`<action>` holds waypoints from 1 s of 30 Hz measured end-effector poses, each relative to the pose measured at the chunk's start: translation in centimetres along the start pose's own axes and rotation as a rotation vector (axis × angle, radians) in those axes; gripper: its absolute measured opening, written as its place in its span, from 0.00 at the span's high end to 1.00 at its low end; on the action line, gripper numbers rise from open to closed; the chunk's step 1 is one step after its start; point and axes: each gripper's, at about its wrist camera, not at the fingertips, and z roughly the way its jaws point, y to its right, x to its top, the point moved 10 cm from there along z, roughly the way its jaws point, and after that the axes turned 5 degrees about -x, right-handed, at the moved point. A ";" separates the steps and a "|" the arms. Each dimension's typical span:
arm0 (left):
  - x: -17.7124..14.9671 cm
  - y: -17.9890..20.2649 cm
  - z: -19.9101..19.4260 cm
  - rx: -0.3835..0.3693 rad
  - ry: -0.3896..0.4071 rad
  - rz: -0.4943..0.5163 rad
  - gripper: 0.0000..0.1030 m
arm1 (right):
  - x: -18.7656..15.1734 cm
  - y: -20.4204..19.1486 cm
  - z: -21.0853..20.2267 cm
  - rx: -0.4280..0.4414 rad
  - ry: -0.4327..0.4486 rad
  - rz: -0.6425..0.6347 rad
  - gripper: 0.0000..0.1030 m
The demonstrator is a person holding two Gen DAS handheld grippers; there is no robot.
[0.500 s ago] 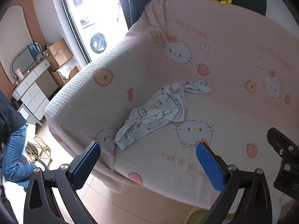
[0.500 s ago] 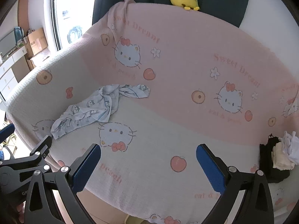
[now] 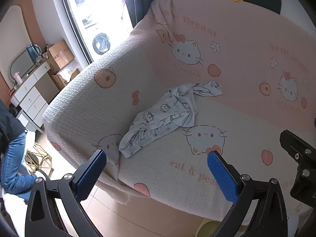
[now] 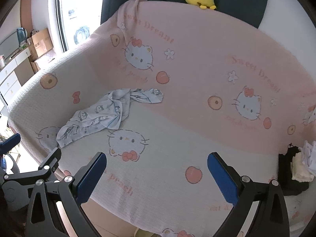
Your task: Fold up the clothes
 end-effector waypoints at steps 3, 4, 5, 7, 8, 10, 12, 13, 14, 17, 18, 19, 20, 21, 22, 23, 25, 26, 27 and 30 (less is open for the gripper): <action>0.3 -0.1 1.2 -0.005 0.001 -0.002 0.00 | 0.6 -0.2 1.1 0.010 -0.011 0.014 0.01; 0.3 -0.2 1.6 -0.007 0.001 -0.003 0.00 | 0.7 -0.3 1.5 0.013 -0.015 0.019 0.01; 0.4 -0.2 2.0 -0.008 0.001 -0.004 0.00 | 0.9 -0.2 1.8 0.018 -0.020 0.022 0.01; 0.8 -0.3 3.1 -0.017 0.004 -0.009 0.00 | 1.4 -0.4 2.6 0.037 -0.021 0.035 0.01; 0.9 -0.5 3.8 -0.019 0.004 -0.016 0.00 | 1.7 -0.5 3.0 0.048 -0.023 0.040 0.01; 1.2 -0.8 5.2 -0.023 0.003 -0.029 0.00 | 2.2 -0.9 4.0 0.068 -0.025 0.045 0.01; 1.1 -1.1 6.5 -0.030 -0.001 -0.045 0.00 | 2.5 -1.4 5.1 0.086 -0.031 0.043 0.01; 1.0 -1.2 7.2 -0.036 -0.004 -0.053 0.00 | 2.6 -1.6 5.5 0.086 -0.034 0.041 0.01; 0.8 -1.2 7.9 -0.046 -0.010 -0.059 0.00 | 2.7 -1.8 5.9 0.092 -0.029 0.039 0.01; 0.3 -0.9 10.1 -0.084 -0.019 -0.057 0.00 | 2.6 -3.0 7.8 0.142 -0.058 0.049 0.01; 0.1 -0.6 10.7 -0.100 -0.019 -0.045 0.00 | 2.3 -3.5 8.6 0.164 -0.074 0.059 0.01; -0.1 -0.2 11.3 -0.116 -0.021 -0.036 0.00 | 2.1 -4.0 9.3 0.187 -0.089 0.069 0.01; -0.4 0.1 11.9 -0.136 -0.017 -0.031 0.00 | 1.8 -4.5 10.1 0.210 -0.105 0.079 0.01; -0.7 0.4 12.5 -0.160 -0.012 -0.030 0.00 | 1.6 -5.1 10.9 0.233 -0.120 0.089 0.01; -1.1 0.7 13.1 -0.186 -0.016 -0.034 0.00 | 1.3 -5.6 11.6 0.256 -0.135 0.099 0.01; -1.7 0.9 13.7 -0.205 -0.032 -0.038 0.00 | 1.1 -6.1 12.4 0.278 -0.151 0.110 0.01; -2.8 0.8 15.0 -0.231 -0.059 -0.060 0.00 | 0.6 -7.1 13.9 0.324 -0.182 0.130 0.01; -3.2 0.6 15.6 -0.236 -0.071 -0.074 0.00 | 0.4 -7.6 14.6 0.347 -0.197 0.140 0.01; -3.5 0.3 16.1 -0.234 -0.079 -0.080 0.00 | 0.2 -8.1 15.3 0.370 -0.212 0.150 0.01; -4.0 -0.9 17.6 -0.202 -0.090 -0.099 0.00 | -0.4 -9.6 17.5 0.441 -0.258 0.185 0.01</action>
